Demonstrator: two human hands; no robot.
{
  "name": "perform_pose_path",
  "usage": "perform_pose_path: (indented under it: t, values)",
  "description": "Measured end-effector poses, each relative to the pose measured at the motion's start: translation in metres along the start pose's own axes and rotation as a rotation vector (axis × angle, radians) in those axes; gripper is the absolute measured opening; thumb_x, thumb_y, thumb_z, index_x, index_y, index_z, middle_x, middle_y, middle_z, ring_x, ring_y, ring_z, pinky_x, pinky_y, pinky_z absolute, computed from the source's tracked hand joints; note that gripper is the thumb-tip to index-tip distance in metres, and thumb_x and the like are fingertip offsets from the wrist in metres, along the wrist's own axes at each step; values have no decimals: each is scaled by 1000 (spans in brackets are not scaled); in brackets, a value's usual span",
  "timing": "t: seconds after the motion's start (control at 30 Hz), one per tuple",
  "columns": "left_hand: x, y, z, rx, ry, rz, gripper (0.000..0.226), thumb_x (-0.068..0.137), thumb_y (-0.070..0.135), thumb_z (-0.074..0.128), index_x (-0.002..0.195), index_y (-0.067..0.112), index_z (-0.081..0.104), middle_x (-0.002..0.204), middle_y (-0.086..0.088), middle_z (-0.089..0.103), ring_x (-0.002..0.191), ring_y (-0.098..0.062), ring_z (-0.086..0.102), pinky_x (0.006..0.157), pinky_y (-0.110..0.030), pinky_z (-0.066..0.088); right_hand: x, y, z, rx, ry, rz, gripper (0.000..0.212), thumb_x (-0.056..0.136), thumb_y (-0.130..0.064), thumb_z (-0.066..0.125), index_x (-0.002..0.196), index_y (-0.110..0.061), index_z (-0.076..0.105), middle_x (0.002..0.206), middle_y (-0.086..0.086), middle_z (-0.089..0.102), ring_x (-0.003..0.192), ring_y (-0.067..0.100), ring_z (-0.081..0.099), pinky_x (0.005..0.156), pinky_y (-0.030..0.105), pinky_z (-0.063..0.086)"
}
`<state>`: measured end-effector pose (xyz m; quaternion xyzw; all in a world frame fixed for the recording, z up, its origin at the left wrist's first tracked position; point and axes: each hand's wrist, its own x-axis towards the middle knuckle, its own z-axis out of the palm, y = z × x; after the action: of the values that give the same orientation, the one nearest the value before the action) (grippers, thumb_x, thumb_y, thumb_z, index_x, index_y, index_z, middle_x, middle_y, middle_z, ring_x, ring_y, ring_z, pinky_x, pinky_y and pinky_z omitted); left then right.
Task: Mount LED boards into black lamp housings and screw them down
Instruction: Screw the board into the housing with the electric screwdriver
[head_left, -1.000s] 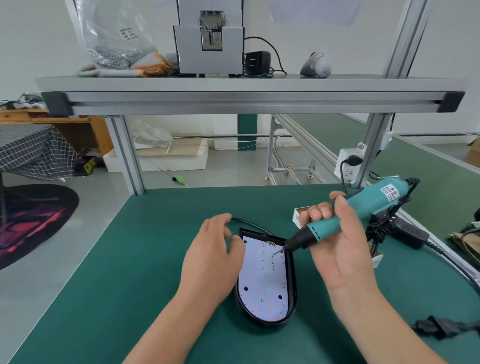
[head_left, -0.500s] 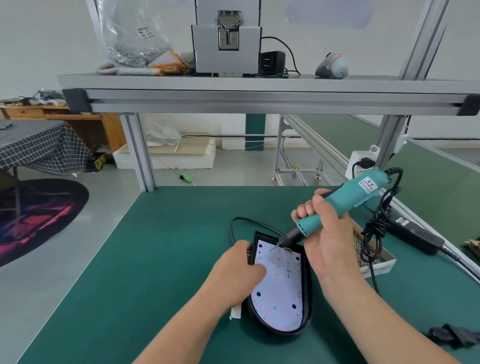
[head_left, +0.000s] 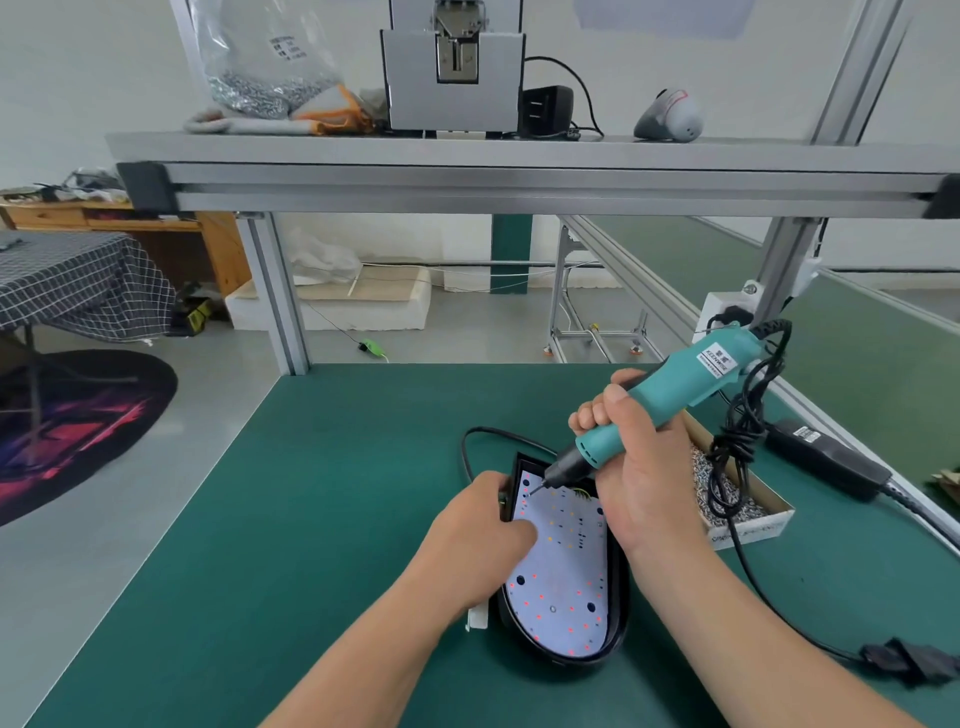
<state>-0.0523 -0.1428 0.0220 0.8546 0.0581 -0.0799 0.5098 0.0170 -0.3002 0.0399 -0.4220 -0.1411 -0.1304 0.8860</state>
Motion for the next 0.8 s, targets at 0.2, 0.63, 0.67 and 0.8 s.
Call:
perform_pose_path:
  t: [0.2, 0.63, 0.67, 0.8]
  values:
    - [1, -2, 1, 4, 4, 22, 35, 80, 29, 57, 114, 35, 60, 97, -4, 75, 95, -33, 72, 87, -52, 59, -1, 0, 0, -18, -22, -10, 18, 95, -7, 63, 110, -12, 55, 78, 5, 49, 73, 24, 50, 82, 38, 51]
    - [8, -9, 3, 3, 6, 57, 28, 83, 28, 58, 111, 31, 59, 92, -3, 72, 76, -21, 60, 70, -35, 48, -3, 3, -1, -128, -94, -44, 17, 94, -10, 68, 108, -19, 63, 78, 3, 55, 79, 26, 54, 88, 45, 47]
    - [8, -9, 3, 3, 8, 59, 28, 83, 28, 58, 110, 31, 59, 92, -3, 72, 75, -20, 60, 69, -35, 47, -3, 3, -2, -146, -107, -42, 18, 94, -12, 69, 109, -20, 63, 79, 3, 56, 79, 26, 55, 88, 46, 47]
    - [10, -11, 4, 2, 19, 72, 26, 83, 25, 57, 109, 28, 61, 83, -1, 67, 70, -21, 55, 67, -35, 44, -5, 3, 0, -195, -174, -27, 24, 93, -21, 76, 113, -21, 64, 83, 5, 55, 80, 24, 56, 86, 47, 46]
